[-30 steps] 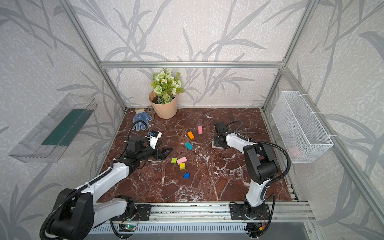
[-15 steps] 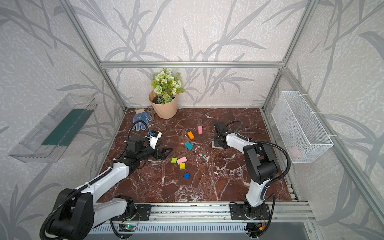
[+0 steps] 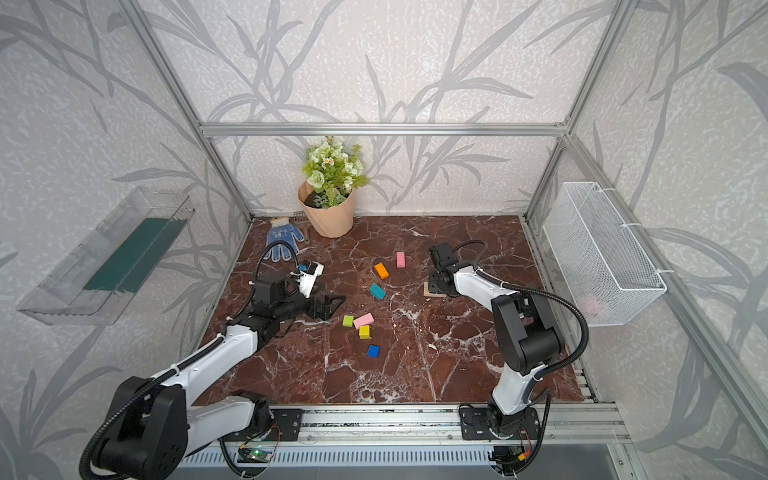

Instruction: Build the wood block tower

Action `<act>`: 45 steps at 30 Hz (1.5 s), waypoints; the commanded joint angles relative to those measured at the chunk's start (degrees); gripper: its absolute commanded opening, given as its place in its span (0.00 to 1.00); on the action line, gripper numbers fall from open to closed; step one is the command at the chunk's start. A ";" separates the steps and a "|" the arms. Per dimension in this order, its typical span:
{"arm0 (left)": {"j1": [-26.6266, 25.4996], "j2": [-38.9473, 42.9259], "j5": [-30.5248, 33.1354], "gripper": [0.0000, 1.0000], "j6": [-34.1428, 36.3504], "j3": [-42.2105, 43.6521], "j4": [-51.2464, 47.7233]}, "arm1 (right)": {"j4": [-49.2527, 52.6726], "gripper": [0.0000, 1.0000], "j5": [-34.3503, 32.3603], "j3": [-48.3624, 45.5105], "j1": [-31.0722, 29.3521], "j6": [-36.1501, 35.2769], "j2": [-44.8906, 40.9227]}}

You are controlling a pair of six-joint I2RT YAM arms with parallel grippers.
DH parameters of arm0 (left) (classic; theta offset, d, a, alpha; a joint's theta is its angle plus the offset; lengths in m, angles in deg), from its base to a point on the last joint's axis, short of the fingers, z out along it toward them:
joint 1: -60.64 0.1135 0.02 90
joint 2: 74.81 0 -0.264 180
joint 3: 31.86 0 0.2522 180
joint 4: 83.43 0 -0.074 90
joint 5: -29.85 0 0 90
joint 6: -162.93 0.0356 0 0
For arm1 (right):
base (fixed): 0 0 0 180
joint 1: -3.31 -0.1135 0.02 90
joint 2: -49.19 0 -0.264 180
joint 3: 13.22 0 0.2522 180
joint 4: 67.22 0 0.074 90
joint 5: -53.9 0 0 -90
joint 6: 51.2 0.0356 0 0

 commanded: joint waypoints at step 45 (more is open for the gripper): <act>-0.14 1.57 0.27 0.99 1.11 0.67 0.86 | 0.64 0.49 0.05 2.44 -0.50 -0.03 3.05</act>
